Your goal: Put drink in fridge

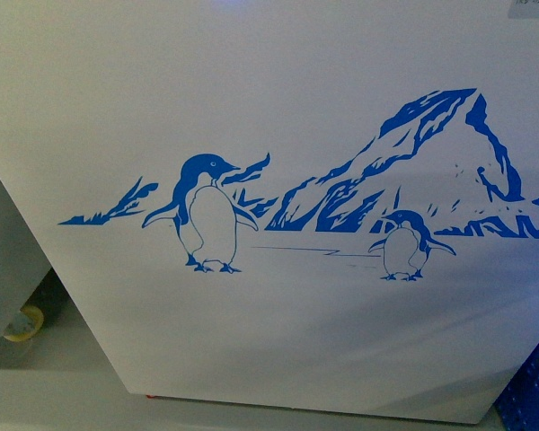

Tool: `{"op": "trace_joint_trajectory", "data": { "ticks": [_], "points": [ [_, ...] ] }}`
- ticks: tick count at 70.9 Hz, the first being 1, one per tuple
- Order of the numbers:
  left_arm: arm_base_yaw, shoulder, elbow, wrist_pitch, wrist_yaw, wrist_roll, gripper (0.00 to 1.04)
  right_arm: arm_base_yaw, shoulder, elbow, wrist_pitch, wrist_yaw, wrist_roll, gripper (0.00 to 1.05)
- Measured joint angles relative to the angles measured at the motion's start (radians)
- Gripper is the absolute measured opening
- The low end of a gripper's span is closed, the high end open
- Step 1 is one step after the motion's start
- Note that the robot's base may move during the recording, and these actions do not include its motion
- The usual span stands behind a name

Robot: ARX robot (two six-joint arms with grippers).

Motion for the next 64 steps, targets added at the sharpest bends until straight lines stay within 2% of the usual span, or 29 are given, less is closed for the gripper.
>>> {"op": "trace_joint_trajectory", "data": {
  "ticks": [20, 30, 42, 55, 61, 64],
  "points": [
    [0.0, 0.0, 0.0, 0.0, 0.0, 0.0, 0.97, -0.003, -0.571, -0.279, -0.072, -0.259, -0.027, 0.37],
    [0.0, 0.0, 0.0, 0.0, 0.0, 0.0, 0.97, -0.01, -1.061, -0.413, -0.27, -0.438, -0.05, 0.37],
    [0.0, 0.0, 0.0, 0.0, 0.0, 0.0, 0.97, -0.007, -1.544, -0.423, -0.518, -0.567, -0.1, 0.37],
    [0.0, 0.0, 0.0, 0.0, 0.0, 0.0, 0.97, 0.051, -1.795, -0.417, -0.645, -0.595, -0.116, 0.37],
    [0.0, 0.0, 0.0, 0.0, 0.0, 0.0, 0.97, 0.136, -1.899, -0.417, -0.682, -0.515, -0.133, 0.37],
    [0.0, 0.0, 0.0, 0.0, 0.0, 0.0, 0.97, 0.204, -1.952, -0.417, -0.703, -0.423, -0.147, 0.37]
  ]
}}
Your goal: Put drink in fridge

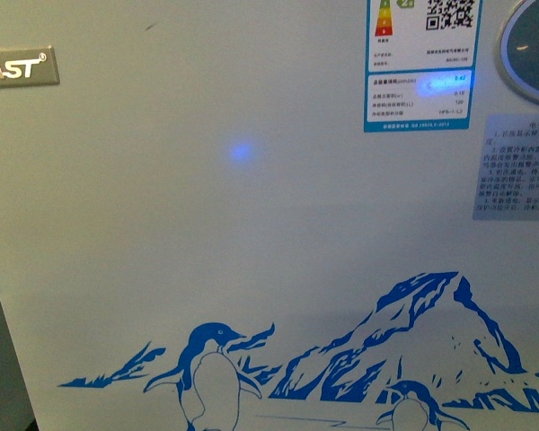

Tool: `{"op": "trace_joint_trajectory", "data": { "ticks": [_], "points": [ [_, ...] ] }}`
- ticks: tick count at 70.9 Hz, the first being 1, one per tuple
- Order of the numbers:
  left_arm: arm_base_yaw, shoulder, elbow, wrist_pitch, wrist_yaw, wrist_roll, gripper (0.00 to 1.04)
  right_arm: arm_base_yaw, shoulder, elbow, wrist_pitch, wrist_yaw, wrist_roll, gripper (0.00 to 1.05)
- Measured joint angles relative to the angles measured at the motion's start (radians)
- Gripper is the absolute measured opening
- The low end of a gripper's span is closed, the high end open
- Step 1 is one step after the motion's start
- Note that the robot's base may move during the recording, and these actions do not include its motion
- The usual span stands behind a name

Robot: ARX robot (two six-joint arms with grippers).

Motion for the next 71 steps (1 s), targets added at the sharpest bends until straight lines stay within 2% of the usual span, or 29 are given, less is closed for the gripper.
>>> {"op": "trace_joint_trajectory", "data": {
  "ticks": [10, 18, 22, 28, 35, 49, 54, 65, 71],
  "points": [
    [0.0, 0.0, 0.0, 0.0, 0.0, 0.0, 0.97, 0.166, -0.103, 0.0, -0.055, 0.248, -0.01, 0.37],
    [0.0, 0.0, 0.0, 0.0, 0.0, 0.0, 0.97, 0.352, -0.149, 0.0, -0.034, 0.541, -0.013, 0.37],
    [0.0, 0.0, 0.0, 0.0, 0.0, 0.0, 0.97, 0.418, -0.164, -0.003, -0.002, 0.652, -0.02, 0.37],
    [0.0, 0.0, 0.0, 0.0, 0.0, 0.0, 0.97, 0.51, -0.172, -0.019, 0.024, 0.756, -0.038, 0.37],
    [0.0, 0.0, 0.0, 0.0, 0.0, 0.0, 0.97, 0.571, -0.175, -0.045, 0.032, 0.79, -0.056, 0.37],
    [0.0, 0.0, 0.0, 0.0, 0.0, 0.0, 0.97, 0.594, -0.183, -0.071, 0.047, 0.805, -0.069, 0.37],
    [0.0, 0.0, 0.0, 0.0, 0.0, 0.0, 0.97, 0.582, -0.188, -0.079, 0.059, 0.805, -0.069, 0.37],
    [0.0, 0.0, 0.0, 0.0, 0.0, 0.0, 0.97, 0.478, -0.197, -0.09, 0.071, 0.747, -0.055, 0.37],
    [0.0, 0.0, 0.0, 0.0, 0.0, 0.0, 0.97, 0.462, -0.199, -0.09, 0.085, 0.75, -0.047, 0.37]
  ]
}}
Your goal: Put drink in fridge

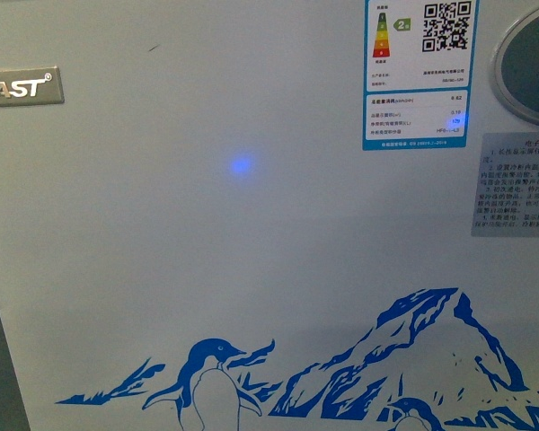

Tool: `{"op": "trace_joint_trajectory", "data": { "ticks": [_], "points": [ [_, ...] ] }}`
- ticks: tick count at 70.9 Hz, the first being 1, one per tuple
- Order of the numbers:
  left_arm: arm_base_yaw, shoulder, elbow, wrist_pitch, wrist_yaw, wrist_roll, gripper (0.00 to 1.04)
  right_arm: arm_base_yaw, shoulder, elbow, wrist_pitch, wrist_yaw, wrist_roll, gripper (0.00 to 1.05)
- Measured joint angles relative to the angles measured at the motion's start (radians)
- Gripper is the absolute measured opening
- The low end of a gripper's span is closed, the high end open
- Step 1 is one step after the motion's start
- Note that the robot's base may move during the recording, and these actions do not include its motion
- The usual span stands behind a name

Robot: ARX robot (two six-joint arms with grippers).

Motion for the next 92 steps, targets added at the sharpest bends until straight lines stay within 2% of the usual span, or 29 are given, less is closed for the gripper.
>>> {"op": "trace_joint_trajectory", "data": {
  "ticks": [92],
  "points": [
    [0.0, 0.0, 0.0, 0.0, 0.0, 0.0, 0.97, -0.002, 0.0, -0.008, 0.002, -0.013, 0.014, 0.37]
  ]
}}
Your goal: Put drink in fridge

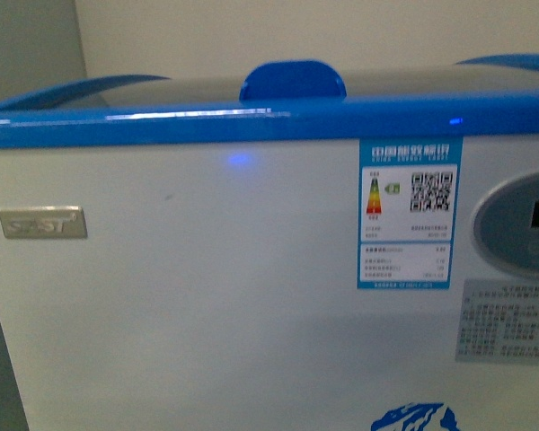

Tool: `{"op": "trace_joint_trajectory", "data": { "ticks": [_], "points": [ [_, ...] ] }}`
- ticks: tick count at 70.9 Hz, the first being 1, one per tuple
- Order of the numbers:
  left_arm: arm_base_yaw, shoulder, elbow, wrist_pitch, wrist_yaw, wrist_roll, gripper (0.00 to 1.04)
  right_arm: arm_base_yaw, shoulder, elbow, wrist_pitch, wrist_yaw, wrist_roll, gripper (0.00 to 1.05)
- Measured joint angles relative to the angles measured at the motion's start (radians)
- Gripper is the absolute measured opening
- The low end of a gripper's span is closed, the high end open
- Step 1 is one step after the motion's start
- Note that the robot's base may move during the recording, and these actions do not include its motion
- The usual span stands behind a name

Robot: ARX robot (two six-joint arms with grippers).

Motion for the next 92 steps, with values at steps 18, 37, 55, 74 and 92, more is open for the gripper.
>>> {"op": "trace_joint_trajectory", "data": {
  "ticks": [18, 37, 55, 74, 92],
  "points": [
    [0.0, 0.0, 0.0, 0.0, 0.001, 0.0, 0.97, 0.0, 0.0, -0.001, 0.0, 0.0, 0.0, 0.37],
    [0.0, -0.001, 0.0, 0.0, 0.0, 0.0, 0.97, 0.0, 0.0, -0.001, 0.0, 0.0, 0.0, 0.37],
    [0.0, -0.001, 0.0, 0.0, -0.001, 0.0, 0.97, 0.0, 0.0, -0.002, 0.0, 0.0, 0.0, 0.37],
    [0.0, 0.0, 0.0, 0.0, 0.0, 0.0, 0.97, 0.0, 0.0, -0.002, 0.0, 0.0, 0.0, 0.37],
    [0.032, 0.578, 0.164, 0.023, 0.576, -0.048, 0.97, 0.0, 0.0, -0.002, 0.0, 0.004, 0.002, 0.37]
  ]
}}
